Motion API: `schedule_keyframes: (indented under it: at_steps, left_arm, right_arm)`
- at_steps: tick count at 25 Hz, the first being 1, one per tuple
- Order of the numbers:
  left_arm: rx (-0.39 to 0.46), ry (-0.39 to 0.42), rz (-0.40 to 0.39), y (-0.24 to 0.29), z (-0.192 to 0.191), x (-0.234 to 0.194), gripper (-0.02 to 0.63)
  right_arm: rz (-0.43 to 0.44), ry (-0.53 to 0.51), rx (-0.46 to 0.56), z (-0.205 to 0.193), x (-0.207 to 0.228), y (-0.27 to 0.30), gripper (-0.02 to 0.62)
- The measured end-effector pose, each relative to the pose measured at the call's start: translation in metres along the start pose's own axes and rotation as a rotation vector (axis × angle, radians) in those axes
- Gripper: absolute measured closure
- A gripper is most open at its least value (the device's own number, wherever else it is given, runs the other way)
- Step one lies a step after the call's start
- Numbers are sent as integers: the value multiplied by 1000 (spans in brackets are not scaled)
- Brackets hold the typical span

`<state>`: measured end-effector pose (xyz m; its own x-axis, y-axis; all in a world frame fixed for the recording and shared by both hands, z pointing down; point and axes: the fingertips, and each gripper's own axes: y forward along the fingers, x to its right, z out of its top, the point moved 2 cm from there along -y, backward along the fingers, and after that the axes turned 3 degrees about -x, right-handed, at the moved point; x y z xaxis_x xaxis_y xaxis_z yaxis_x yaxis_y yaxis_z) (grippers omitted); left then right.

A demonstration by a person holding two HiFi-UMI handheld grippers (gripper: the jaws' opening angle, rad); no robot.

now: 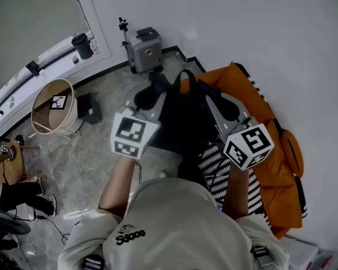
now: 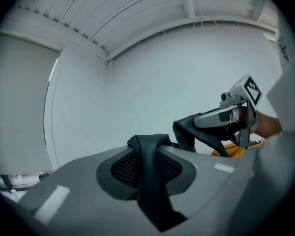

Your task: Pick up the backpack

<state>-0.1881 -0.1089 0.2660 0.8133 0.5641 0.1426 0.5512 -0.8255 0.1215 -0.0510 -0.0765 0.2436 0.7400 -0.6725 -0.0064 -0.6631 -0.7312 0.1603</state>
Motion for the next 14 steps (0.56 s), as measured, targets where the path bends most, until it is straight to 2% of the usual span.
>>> schedule_keyframes:
  at_steps: [14]
  left_arm:
    - [-29, -12, -13, 14, -9, 0, 529]
  right_arm:
    - [-12, 16, -27, -10, 11, 6, 560]
